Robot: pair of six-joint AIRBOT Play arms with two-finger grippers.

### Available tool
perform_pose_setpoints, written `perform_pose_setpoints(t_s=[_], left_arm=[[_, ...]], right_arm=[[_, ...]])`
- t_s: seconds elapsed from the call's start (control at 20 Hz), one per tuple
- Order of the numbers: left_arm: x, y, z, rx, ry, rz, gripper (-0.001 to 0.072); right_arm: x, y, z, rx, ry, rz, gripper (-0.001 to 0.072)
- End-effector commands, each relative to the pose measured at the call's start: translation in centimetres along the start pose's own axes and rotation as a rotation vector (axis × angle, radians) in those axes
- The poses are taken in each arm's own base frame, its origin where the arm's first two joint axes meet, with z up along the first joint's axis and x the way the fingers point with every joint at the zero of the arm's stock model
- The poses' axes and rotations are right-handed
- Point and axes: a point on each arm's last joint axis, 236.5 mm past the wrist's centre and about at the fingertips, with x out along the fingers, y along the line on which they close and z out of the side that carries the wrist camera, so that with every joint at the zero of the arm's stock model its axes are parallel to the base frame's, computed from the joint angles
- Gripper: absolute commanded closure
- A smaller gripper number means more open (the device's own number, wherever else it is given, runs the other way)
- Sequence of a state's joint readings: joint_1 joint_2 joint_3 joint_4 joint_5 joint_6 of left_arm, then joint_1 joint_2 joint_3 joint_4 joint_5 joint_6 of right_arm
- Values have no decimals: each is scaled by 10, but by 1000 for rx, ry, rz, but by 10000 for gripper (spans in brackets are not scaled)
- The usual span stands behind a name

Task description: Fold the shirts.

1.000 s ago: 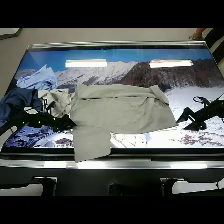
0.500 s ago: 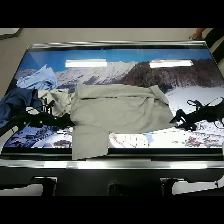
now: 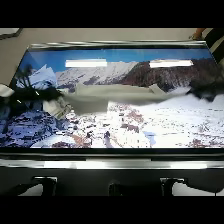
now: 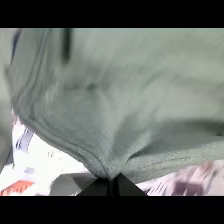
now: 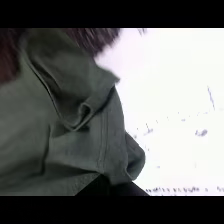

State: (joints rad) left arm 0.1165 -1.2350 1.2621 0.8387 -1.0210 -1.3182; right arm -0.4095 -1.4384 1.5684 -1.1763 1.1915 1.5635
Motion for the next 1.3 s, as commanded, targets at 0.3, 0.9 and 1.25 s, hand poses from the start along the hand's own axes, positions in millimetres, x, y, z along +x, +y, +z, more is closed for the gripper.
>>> perform_pose_setpoints(t_s=[0.3,0.9,1.25], left_arm=[[-428,-290,88,614,-1050,-112,673],[-384,-257,100,545,-910,-50,673],[-68,-49,68,172,-132,64,672]], right_arm=[[-517,136,1,-329,-1246,-67,672],[-460,97,0,-217,-1012,-160,673],[-132,-5,-4,-172,-11,-268,674]])
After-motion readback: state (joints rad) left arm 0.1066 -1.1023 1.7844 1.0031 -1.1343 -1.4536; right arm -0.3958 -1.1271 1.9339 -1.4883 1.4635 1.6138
